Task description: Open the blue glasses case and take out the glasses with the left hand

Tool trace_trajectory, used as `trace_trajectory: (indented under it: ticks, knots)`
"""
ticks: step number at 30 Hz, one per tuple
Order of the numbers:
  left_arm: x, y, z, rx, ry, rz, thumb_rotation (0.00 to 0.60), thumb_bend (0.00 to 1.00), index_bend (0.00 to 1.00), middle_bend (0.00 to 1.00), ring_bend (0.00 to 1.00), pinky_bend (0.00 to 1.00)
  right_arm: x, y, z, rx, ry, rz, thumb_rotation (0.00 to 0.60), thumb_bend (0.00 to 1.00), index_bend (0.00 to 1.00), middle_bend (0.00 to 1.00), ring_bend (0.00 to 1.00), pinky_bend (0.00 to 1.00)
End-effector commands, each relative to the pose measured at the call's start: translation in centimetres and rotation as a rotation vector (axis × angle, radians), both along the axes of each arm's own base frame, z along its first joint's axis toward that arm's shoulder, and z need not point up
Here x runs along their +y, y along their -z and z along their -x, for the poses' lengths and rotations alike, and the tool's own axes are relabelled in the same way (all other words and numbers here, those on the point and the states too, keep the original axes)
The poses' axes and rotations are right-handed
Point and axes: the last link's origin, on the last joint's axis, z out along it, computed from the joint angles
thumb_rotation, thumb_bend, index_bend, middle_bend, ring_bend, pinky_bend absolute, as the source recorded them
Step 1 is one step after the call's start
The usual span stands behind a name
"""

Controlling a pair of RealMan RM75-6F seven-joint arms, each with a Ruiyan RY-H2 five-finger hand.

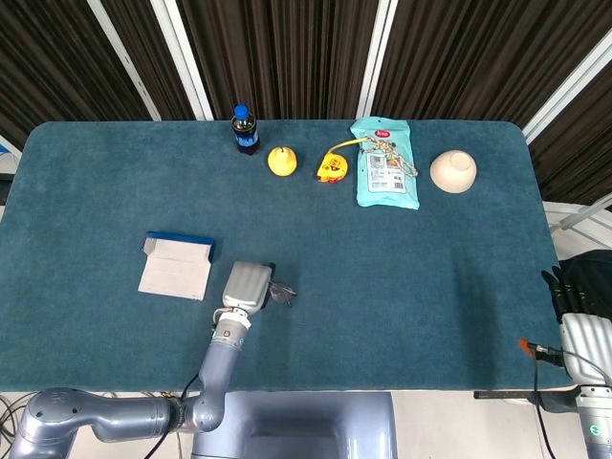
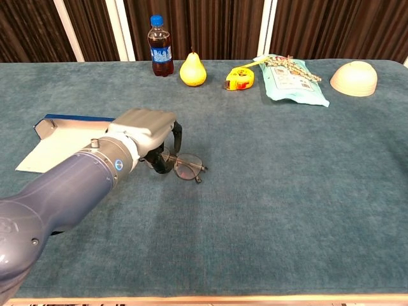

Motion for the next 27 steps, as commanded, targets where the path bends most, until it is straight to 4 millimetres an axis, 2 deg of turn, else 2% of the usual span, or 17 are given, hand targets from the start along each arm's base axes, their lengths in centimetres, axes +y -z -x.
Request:
trace_trajectory:
  ticks: [1, 4, 7, 10, 12, 15, 18, 20, 21, 23, 27]
  knots:
    - [0.0, -0.6, 0.2, -0.021, 0.010, -0.015, 0.600, 0.29, 0.35, 1.00, 0.93, 1.00, 0.0, 0.0, 0.0, 0.001, -0.002, 0.000, 0.600, 0.18, 0.00, 0.00, 0.00, 0.21]
    - [0.0, -1.6, 0.5, -0.045, 0.026, -0.029, 0.600, 0.28, 0.35, 1.00, 0.92, 1.00, 0.0, 0.0, 0.0, 0.000, -0.002, -0.001, 0.600, 0.18, 0.00, 0.00, 0.00, 0.21]
    - [-0.2, -3.5, 1.0, -0.088, 0.043, -0.047, 0.600, 0.28, 0.34, 0.98, 0.88, 0.99, 0.1, 0.0, -0.1, 0.001, -0.004, -0.002, 0.600, 0.18, 0.00, 0.00, 0.00, 0.21]
    - [-1.1, -6.9, 2.0, -0.166, 0.061, -0.075, 0.600, 0.28, 0.27, 0.85, 0.76, 0.88, 0.1, 0.0, -0.1, 0.008, -0.012, 0.002, 0.600, 0.18, 0.00, 0.00, 0.00, 0.21]
    - [-1.8, -9.0, 3.3, -0.180, 0.075, -0.100, 0.600, 0.28, 0.21, 0.72, 0.63, 0.76, 0.1, -0.1, -0.1, 0.022, -0.018, 0.005, 0.600, 0.18, 0.00, 0.00, 0.00, 0.21]
    - [-3.6, -12.9, 6.7, -0.112, 0.151, -0.182, 0.600, 0.28, 0.11, 0.43, 0.38, 0.54, 0.1, -0.1, -0.1, 0.049, -0.033, 0.011, 0.600, 0.18, 0.00, 0.00, 0.00, 0.21]
    - [-5.9, -16.3, 10.7, -0.072, 0.150, -0.211, 0.600, 0.28, 0.06, 0.23, 0.20, 0.39, 0.2, 0.1, 0.0, 0.061, -0.026, 0.006, 0.600, 0.18, 0.00, 0.00, 0.00, 0.21]
    - [-7.3, -18.4, 13.2, -0.053, 0.126, -0.231, 0.600, 0.26, 0.01, 0.08, 0.06, 0.26, 0.2, 0.1, 0.0, 0.071, -0.023, 0.005, 0.600, 0.18, 0.00, 0.00, 0.00, 0.21]
    - [-7.9, -19.3, 14.2, -0.041, 0.117, -0.241, 0.600, 0.24, 0.00, 0.03, 0.02, 0.20, 0.2, 0.1, 0.0, 0.073, -0.023, 0.006, 0.600, 0.17, 0.00, 0.00, 0.00, 0.21]
    - [-9.1, -21.0, 16.2, -0.018, 0.087, -0.265, 0.600, 0.21, 0.00, 0.00, 0.00, 0.13, 0.2, 0.1, -0.1, 0.082, -0.029, 0.009, 0.600, 0.17, 0.00, 0.00, 0.00, 0.21]
    - [-11.3, -23.3, 19.2, 0.015, 0.032, -0.302, 0.600, 0.16, 0.00, 0.00, 0.00, 0.07, 0.2, 0.1, -0.2, 0.097, -0.042, 0.013, 0.600, 0.15, 0.00, 0.00, 0.00, 0.21]
